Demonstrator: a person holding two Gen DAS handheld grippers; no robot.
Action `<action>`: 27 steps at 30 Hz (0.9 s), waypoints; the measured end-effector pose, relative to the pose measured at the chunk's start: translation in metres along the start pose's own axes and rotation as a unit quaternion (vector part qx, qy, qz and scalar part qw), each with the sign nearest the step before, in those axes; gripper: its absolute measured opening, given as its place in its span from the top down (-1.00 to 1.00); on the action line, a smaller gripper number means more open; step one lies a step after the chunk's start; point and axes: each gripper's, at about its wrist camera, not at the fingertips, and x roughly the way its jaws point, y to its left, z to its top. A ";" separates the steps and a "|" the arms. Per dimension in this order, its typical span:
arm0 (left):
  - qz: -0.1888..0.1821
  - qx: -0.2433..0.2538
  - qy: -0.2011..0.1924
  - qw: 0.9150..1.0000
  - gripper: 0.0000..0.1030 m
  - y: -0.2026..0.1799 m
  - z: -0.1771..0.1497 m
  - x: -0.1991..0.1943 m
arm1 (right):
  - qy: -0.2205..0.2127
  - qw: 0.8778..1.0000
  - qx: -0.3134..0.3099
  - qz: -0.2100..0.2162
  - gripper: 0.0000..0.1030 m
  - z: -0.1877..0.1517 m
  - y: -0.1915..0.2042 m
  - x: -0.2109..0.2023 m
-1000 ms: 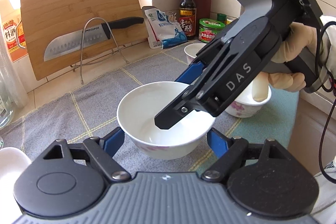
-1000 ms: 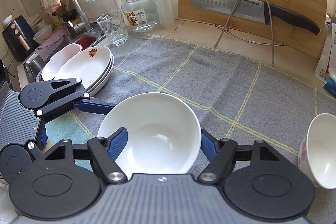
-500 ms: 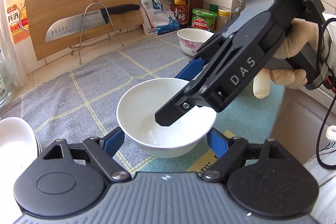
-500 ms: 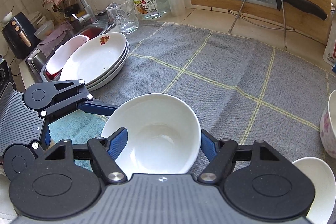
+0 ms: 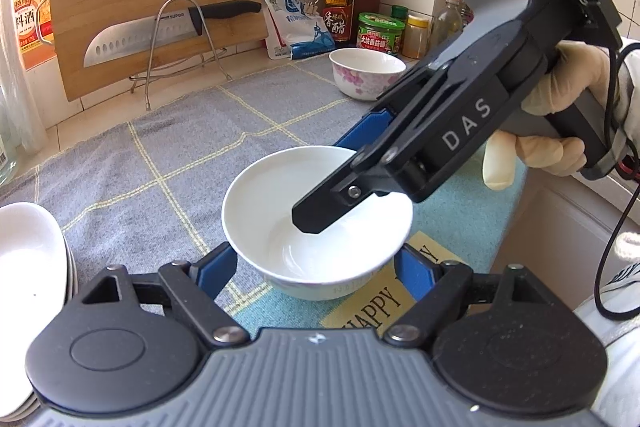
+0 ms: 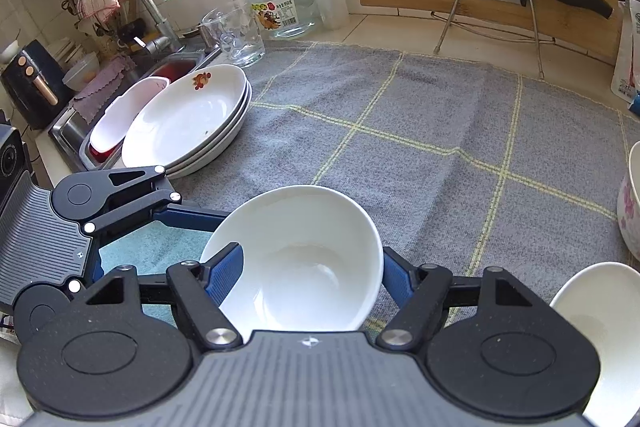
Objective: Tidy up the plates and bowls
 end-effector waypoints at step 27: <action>-0.014 0.004 -0.031 0.999 -0.84 0.009 -0.005 -0.028 | -0.075 0.992 -0.003 -0.106 -1.00 -0.009 0.033 -0.010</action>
